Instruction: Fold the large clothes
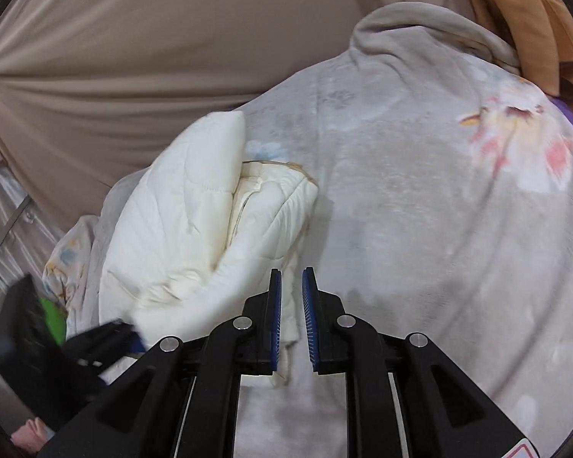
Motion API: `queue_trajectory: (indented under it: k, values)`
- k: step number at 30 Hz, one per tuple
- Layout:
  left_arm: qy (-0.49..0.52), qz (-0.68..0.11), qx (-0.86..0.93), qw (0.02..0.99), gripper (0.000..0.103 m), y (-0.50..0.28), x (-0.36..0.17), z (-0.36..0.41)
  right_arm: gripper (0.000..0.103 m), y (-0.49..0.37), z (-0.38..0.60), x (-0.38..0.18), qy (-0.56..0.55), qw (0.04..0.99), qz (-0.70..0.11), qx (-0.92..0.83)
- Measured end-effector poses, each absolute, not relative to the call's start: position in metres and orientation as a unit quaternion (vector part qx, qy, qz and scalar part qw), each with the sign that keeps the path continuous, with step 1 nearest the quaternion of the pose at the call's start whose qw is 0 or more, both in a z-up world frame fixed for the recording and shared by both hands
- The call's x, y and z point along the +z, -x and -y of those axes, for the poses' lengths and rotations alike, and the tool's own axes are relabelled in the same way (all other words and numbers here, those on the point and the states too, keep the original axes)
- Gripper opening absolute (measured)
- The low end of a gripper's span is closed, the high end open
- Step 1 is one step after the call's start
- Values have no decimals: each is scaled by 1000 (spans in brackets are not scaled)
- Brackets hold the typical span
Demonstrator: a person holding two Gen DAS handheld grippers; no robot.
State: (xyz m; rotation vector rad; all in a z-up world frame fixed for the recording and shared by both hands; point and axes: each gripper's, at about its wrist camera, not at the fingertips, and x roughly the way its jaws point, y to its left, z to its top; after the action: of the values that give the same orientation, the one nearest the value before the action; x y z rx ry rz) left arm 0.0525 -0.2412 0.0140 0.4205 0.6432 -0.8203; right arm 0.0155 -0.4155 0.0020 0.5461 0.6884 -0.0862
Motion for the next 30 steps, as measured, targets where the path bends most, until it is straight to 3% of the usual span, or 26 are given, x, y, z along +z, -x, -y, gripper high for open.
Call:
queue_trajectory:
  k: [2,6,7,12,15,16,19,22,30]
  values:
    - [-199,-308,-380,849,13,-53,11,246,21,-17,415,5,-264,905,-333,-27]
    - [-189,-318,-383,846,13,-52,17,232,50,-49,415,11,-261,905,-335,-10]
    - [-191,-319,-383,846,14,-49,18,234,52,-59,419,8,-264,902,-342,-14]
    - [-188,-310,-387,848,17,-40,22,230,53,-113,429,-29,-301,866,-399,7]
    - [-166,-298,-417,842,29,-25,48,202,49,-132,416,-46,-285,859,-425,23]
    - [-146,-300,-429,839,35,-23,58,190,49,-135,415,-50,-285,858,-427,24]
    - [-54,-295,-421,856,66,-36,98,132,50,-139,415,-55,-296,854,-427,31]
    - [21,-315,-362,877,84,-80,113,81,53,-137,416,-54,-299,853,-426,36]
    - [122,-462,-357,803,87,-207,25,57,53,-146,406,-51,-295,854,-426,44]
